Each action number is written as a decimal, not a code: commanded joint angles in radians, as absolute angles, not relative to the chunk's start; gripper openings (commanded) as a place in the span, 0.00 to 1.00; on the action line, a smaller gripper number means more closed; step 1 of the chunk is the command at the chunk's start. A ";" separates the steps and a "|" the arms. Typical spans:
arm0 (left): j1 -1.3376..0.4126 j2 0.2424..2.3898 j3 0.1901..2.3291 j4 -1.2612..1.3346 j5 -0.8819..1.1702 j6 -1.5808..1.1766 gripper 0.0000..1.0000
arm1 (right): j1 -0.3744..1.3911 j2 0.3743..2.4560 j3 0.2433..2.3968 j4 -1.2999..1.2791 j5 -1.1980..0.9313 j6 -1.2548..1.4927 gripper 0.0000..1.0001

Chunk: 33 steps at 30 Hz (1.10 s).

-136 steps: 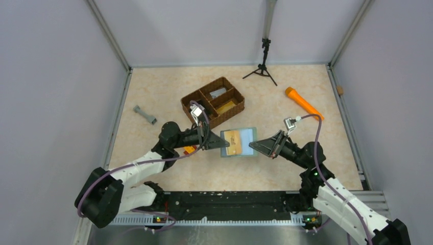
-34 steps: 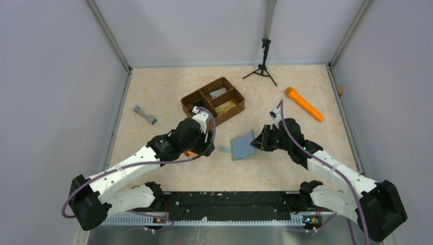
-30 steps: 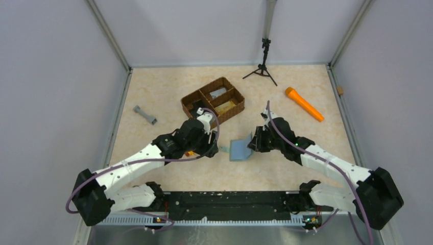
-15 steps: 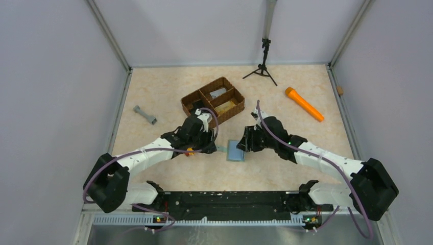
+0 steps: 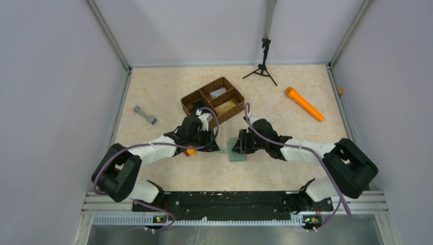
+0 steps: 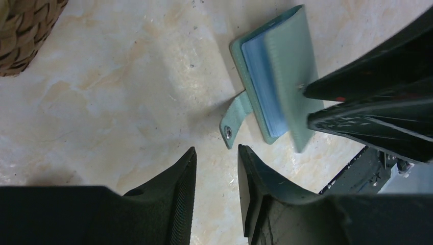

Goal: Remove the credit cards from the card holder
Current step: Close the card holder at the center of the board.

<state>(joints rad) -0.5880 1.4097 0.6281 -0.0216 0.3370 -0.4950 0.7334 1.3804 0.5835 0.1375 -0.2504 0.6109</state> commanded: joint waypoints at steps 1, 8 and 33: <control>-0.574 1.404 0.623 0.041 0.368 -0.497 0.38 | 0.746 1.486 0.598 0.276 -0.265 0.598 0.32; -0.566 1.350 0.618 0.005 0.368 -0.481 0.38 | 0.742 1.529 0.603 0.355 -0.330 0.605 0.31; -0.526 1.161 0.555 -0.061 0.373 -0.466 0.39 | 0.526 2.123 0.394 1.532 -0.730 1.166 0.00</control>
<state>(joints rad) -0.5381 1.2175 0.5625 -0.0666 0.3698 -0.4805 0.5518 2.0697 0.4252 1.3724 -0.7307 1.1297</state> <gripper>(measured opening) 0.389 0.005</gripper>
